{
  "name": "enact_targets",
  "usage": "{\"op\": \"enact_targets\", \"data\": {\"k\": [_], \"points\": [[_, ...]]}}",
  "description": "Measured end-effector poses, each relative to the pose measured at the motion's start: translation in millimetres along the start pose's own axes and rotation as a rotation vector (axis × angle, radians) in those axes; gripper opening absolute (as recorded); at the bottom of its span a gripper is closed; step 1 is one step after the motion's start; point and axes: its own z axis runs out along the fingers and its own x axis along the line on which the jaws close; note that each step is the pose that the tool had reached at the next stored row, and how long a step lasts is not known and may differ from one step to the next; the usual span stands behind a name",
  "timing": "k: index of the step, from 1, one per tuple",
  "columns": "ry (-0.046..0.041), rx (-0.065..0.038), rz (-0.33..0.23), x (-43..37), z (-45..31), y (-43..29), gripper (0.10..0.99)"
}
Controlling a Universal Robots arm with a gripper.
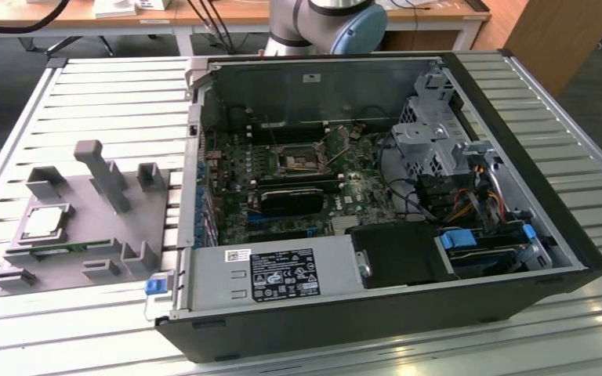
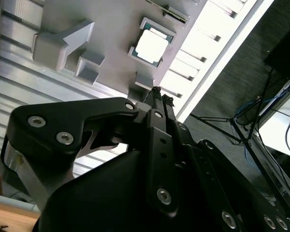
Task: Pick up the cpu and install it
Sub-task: 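Pick up the cpu and move it towards the insertion slot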
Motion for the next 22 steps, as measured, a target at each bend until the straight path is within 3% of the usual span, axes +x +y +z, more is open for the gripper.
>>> {"op": "enact_targets", "data": {"k": [2, 5, 6, 9, 10, 11, 14, 22], "points": [[0.0048, -0.002, -0.003, 0.0, 2.3, -0.9, 0.165], [0.0139, -0.003, -0.005, -0.1, 8.3, -1.9, 0.349], [0.0158, -0.003, -0.006, -0.1, 10.2, -2.1, 0.349], [0.0220, -0.002, -0.005, -0.2, 15.5, -2.4, 0.525], [0.0242, -0.002, -0.005, -0.2, 17.2, -2.5, 0.525], [0.0263, -0.002, -0.005, -0.2, 18.8, -2.6, 0.580], [0.0282, -0.002, -0.005, -0.2, 23.0, -2.8, 0.706], [0.0317, -0.002, -0.005, -0.3, 34.1, -3.5, 0.706]]}}
